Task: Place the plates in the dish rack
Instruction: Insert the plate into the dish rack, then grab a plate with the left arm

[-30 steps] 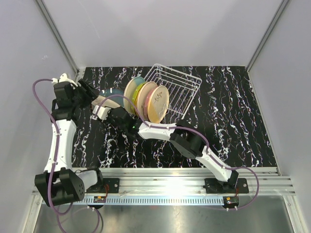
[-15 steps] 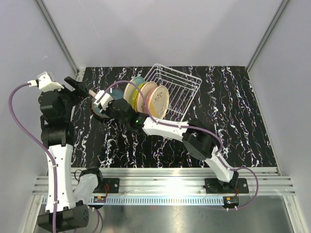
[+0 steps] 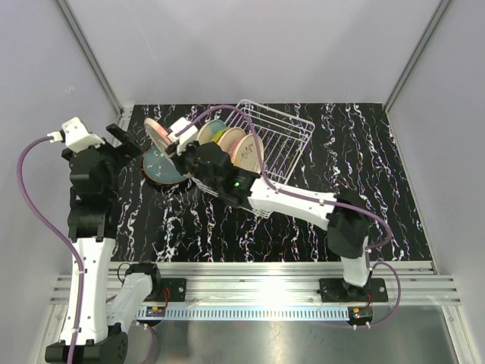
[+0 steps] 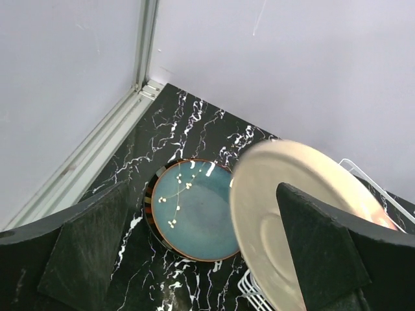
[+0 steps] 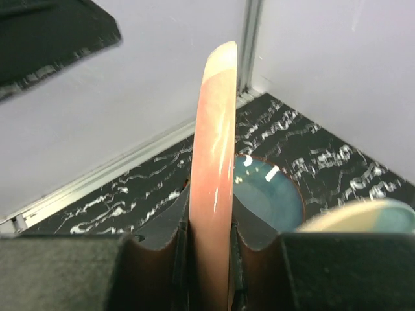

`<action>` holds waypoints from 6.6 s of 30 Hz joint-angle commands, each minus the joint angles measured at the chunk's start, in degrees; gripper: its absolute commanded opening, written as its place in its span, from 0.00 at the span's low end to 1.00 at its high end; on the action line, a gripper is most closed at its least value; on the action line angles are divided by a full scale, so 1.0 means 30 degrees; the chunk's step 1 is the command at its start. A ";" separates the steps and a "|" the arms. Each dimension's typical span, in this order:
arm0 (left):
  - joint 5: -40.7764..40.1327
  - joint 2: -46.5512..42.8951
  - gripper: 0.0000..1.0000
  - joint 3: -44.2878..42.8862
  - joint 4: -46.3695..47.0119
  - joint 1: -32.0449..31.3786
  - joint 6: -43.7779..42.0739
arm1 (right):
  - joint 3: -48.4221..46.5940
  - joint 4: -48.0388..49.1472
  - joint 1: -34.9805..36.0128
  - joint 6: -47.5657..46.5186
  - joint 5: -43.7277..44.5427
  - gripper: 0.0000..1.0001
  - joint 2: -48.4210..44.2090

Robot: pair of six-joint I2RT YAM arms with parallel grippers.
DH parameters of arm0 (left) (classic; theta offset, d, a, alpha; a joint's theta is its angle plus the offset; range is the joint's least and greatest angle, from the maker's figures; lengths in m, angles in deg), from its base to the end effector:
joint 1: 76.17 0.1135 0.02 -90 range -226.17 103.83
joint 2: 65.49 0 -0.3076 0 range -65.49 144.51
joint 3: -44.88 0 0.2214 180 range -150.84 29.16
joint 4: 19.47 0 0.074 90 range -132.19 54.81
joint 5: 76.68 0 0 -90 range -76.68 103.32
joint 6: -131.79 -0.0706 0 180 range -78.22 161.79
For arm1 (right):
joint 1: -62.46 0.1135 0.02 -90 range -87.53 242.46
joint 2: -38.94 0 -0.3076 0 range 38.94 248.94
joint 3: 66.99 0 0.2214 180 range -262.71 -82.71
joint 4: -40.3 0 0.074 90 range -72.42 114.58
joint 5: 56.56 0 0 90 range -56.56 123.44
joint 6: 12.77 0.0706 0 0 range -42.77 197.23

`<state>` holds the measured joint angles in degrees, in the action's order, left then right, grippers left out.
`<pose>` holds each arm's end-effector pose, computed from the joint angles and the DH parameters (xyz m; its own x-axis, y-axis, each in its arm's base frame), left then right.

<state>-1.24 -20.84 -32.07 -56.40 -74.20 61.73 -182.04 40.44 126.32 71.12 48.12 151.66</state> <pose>0.1295 0.0222 0.4365 0.0209 -0.3296 -0.9439 -0.2942 0.9003 -0.3208 0.2373 0.4429 0.4124 0.0994 -0.0311 -0.9946 -0.7506 0.6539 -0.0955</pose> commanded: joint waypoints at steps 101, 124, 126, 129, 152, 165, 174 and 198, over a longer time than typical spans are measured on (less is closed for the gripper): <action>-0.1589 0.1467 0.99 0.0313 -0.0400 -0.2974 0.1291 | 0.8998 -0.9387 -0.2359 2.1284 1.5880 0.15 -0.7635; -0.0916 0.1555 0.99 0.0254 -0.0429 -0.3032 0.1291 | 0.8500 -1.0676 -0.2828 2.2193 1.5235 0.37 -0.6902; -0.0916 0.1584 0.99 0.0284 -0.0429 -0.3032 0.1291 | 0.8471 -1.0706 -0.2828 2.2222 1.5176 0.37 -0.6931; -0.0886 0.1613 0.99 0.0254 -0.0400 -0.3032 0.1262 | 0.8616 -1.0619 -0.2886 2.2339 1.5147 0.38 -0.7106; -0.0799 0.2052 0.99 0.0284 -0.0429 -0.3032 0.1203 | 0.7914 -0.4201 -0.3297 1.4283 1.1837 0.61 -0.7809; 0.0746 0.5066 0.99 0.0078 -0.1045 -0.1307 0.2899 | 1.2714 -0.4436 -0.3326 1.1704 0.9726 0.63 -1.3400; 0.3854 0.9227 0.99 0.0576 -0.0666 0.1770 0.4600 | 1.7609 -0.5987 -0.3297 1.1646 1.0605 0.62 -2.0286; 0.9602 1.6317 0.73 0.1310 0.2618 0.4555 0.4690 | 2.1977 -0.9972 -0.3355 1.1353 1.2011 0.56 -3.0132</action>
<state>25.60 26.67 -26.48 -51.09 -60.78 76.77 -116.23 11.76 116.59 106.31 81.38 62.86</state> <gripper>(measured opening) 0.737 0.565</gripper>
